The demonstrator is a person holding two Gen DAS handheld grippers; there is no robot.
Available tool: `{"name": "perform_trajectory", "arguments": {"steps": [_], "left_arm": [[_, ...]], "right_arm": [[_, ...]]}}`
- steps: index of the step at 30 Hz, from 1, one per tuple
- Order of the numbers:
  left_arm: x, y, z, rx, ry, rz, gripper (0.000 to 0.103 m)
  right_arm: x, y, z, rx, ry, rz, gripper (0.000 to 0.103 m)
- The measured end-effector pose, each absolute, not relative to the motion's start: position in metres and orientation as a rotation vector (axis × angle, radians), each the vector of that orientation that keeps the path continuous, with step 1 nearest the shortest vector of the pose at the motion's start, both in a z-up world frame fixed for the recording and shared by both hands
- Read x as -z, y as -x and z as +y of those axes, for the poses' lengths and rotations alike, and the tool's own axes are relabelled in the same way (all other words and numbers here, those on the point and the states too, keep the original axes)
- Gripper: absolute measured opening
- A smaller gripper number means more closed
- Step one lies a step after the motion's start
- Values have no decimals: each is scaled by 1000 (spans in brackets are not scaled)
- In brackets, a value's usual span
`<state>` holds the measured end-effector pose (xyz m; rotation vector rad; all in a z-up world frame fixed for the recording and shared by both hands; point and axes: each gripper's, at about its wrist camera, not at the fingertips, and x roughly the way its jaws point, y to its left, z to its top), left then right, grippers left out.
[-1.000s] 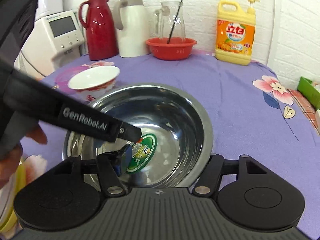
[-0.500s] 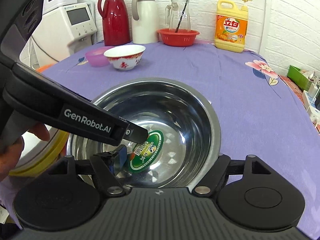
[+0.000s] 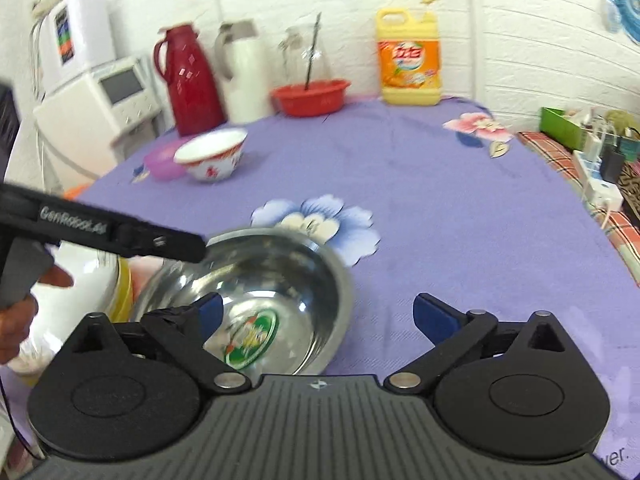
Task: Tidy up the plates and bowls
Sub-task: 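Lower the steel bowl onto the plate stack and open the left tool, then reach the left tool to the red-patterned white bowl and close on its rim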
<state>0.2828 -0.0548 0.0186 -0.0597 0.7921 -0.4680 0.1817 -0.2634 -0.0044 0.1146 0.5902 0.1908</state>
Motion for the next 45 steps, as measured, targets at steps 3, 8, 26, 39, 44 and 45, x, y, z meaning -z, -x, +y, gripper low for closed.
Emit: {"name": "perform_trajectory", "arguments": {"steps": [3,8,26,39,44,45], "left_arm": [[-23,-289,-37,426,88,780,89],[-23,-300,-7,367,132,779,90],[-32,-401,86,221,532,720,90],[4,-484,70,165,609,869,69],[10,-492,66,150,620,879,69],[11,-492,65,149,627,880,69]], "right_arm": [[-6,-188,-272,-156,-186,572,103],[-27,-196,-270,-208,-206,473,103],[-68,-376,-188,-467,181,626,103],[-16,-481,-135,-526,270,737,103],[-10,-491,-121,-533,329,753,103],[-9,-492,-119,-530,346,749,103]]}}
